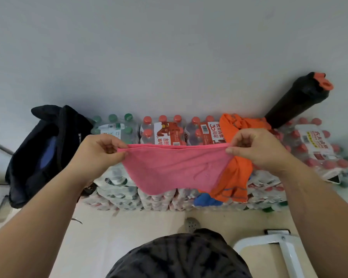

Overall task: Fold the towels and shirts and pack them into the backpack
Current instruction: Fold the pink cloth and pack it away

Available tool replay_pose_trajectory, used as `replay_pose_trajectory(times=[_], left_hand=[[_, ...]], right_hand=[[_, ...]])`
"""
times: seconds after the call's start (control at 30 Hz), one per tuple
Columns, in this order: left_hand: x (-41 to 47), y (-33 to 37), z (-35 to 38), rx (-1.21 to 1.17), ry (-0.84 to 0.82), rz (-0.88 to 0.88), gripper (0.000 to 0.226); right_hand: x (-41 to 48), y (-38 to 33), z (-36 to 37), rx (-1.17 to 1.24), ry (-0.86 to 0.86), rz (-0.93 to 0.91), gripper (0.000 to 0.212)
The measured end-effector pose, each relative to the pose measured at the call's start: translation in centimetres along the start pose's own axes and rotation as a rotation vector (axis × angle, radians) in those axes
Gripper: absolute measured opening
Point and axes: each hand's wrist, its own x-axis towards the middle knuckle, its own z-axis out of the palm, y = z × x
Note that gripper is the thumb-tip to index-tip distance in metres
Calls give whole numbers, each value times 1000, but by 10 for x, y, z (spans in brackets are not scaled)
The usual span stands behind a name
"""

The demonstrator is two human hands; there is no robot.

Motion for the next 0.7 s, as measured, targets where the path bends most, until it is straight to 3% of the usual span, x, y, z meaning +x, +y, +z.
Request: replay_pose_trajectory(times=[0.43, 0.63, 0.7], left_hand=[[-33, -25, -62, 133, 2, 100, 20], [-29, -32, -75, 190, -60, 84, 22], [-23, -35, -77, 258, -63, 94, 25]], right_hand=[[-37, -33, 80, 201, -70, 74, 10], [-33, -32, 89, 126, -110, 98, 4], [-27, -28, 91, 44, -138, 102, 17]])
